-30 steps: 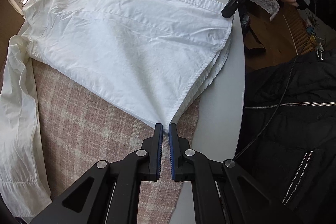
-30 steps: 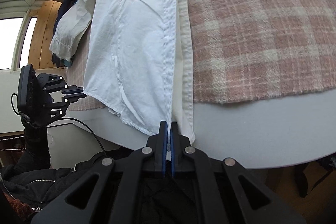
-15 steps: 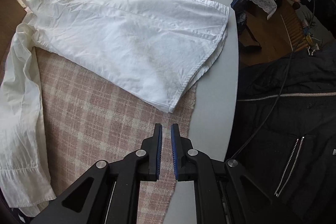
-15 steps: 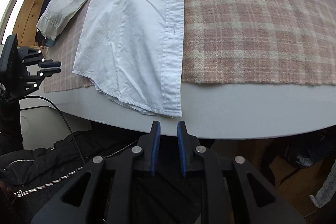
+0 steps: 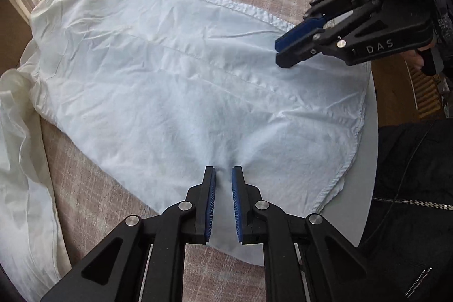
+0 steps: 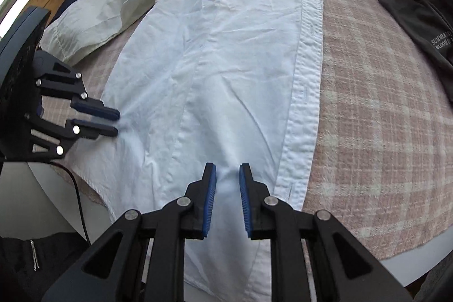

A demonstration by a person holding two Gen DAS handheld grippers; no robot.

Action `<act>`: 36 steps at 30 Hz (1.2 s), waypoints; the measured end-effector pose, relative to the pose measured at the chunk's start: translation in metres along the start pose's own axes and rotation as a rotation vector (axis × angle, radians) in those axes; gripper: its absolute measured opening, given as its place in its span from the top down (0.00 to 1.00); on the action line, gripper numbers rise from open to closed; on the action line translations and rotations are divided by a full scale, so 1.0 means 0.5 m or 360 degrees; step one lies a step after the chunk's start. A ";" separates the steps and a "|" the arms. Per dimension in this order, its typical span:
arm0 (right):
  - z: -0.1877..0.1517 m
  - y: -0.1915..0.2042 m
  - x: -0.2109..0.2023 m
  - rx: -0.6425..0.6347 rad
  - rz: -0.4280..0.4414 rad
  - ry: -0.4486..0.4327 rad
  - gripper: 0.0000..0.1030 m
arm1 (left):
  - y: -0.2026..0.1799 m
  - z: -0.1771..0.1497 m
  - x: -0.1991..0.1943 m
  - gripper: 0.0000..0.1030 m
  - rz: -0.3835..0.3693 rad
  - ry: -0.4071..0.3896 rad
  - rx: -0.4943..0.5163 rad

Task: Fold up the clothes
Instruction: 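Release the shirt with both grippers and move them toward the collar, then move the open right gripper to the raised white collar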

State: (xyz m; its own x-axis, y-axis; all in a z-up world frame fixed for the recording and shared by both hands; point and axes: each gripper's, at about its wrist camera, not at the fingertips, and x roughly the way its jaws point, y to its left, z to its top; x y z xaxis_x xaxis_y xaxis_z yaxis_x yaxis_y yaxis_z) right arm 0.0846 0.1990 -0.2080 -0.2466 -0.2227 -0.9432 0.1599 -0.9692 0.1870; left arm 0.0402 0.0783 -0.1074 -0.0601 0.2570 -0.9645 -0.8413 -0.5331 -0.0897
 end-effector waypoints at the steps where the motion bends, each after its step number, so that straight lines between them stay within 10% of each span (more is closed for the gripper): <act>1: 0.005 -0.004 -0.010 -0.0013 -0.0004 0.0018 0.83 | 0.007 -0.014 -0.005 0.86 0.0002 0.0001 -0.0022; 6: 0.029 -0.022 -0.059 -0.0077 -0.0026 0.0109 0.83 | 0.036 -0.032 -0.028 0.86 0.0066 0.0027 -0.0143; 13: 0.254 -0.036 -0.018 -0.0183 0.0044 -0.0100 0.60 | 0.062 0.092 -0.056 0.80 0.0147 -0.0181 -0.0301; 22: 0.312 -0.157 -0.001 -0.0388 0.0215 0.0155 0.61 | 0.113 0.225 0.044 0.78 0.0219 -0.0097 -0.0554; 30: 0.654 -0.356 -0.033 -0.0157 0.0122 -0.0187 0.59 | 0.146 0.249 0.030 0.75 0.0300 -0.0050 -0.0796; 36: 0.789 -0.367 0.031 -0.0254 0.0108 -0.0120 0.59 | 0.223 0.349 -0.001 0.72 0.0436 -0.0186 -0.0814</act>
State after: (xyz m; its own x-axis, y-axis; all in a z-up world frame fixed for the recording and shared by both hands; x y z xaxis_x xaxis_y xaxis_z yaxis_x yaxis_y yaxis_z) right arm -0.3256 0.3321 -0.1488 -0.2998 -0.3002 -0.9055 0.3266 -0.9241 0.1982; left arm -0.1474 0.1596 -0.0737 -0.3217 0.1264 -0.9384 -0.4225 -0.9061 0.0227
